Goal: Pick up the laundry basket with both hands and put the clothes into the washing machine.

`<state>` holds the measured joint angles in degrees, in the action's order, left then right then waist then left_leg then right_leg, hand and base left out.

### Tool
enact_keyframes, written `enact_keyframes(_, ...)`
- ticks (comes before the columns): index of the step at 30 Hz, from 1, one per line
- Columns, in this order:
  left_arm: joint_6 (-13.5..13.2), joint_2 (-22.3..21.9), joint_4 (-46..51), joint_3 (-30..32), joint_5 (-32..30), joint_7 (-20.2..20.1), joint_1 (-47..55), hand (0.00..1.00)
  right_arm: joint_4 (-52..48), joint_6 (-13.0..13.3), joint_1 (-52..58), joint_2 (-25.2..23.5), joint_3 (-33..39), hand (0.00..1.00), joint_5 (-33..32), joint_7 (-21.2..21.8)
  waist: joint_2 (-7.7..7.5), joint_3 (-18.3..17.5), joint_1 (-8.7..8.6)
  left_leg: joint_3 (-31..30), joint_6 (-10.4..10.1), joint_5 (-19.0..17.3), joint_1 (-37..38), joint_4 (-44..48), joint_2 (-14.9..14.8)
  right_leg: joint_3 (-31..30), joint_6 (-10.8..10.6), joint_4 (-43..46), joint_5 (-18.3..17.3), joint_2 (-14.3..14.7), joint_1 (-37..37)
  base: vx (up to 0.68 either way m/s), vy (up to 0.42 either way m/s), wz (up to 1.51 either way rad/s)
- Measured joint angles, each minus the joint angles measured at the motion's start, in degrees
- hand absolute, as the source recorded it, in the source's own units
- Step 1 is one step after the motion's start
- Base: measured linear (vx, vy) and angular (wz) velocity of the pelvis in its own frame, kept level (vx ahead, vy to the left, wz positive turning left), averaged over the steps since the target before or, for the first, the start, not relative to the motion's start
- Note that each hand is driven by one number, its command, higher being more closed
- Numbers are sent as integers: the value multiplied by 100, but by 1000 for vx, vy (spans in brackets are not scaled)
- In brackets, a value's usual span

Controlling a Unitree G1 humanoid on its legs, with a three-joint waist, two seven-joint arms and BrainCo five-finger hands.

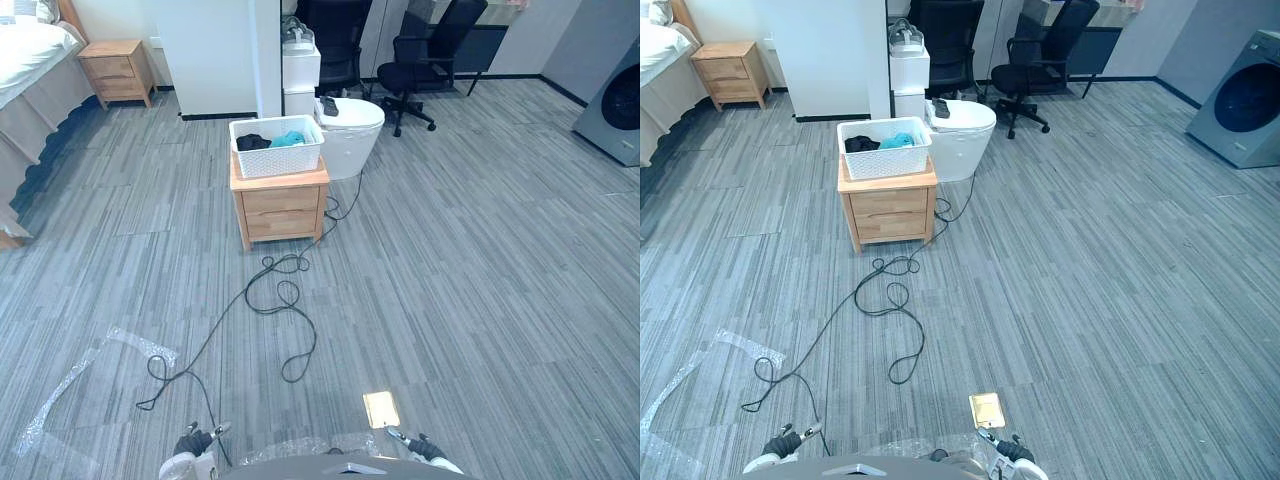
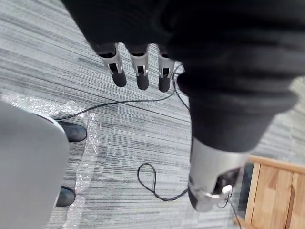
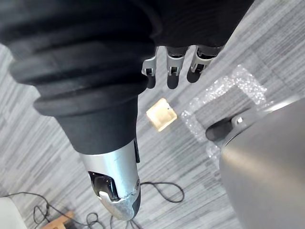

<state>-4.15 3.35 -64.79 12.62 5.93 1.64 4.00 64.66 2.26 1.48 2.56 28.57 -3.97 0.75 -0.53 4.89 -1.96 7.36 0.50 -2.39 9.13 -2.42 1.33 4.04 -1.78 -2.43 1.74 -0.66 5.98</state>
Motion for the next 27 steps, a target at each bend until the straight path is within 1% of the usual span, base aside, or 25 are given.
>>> enact_keyframes(2,11,9,-2,-39,-162,-75,-16,0,115,0,-13,18,161,0,113,5,3,-4,-9,1,2,20,14,-48,4,-1,-3,-27,4,1,1,0,0,0)
enact_keyframes(5,14,10,-6,-43,-174,-107,-18,0,161,-14,6,31,214,0,207,9,-3,-12,-12,-5,2,31,21,-77,8,3,-6,-55,7,1,4,0,0,0)
enact_keyframes(27,19,17,-115,-57,-170,-62,-73,0,167,0,48,22,191,0,90,16,-27,-17,-16,-85,3,51,76,-94,8,97,-8,-78,5,-1,93,-21,-8,1)
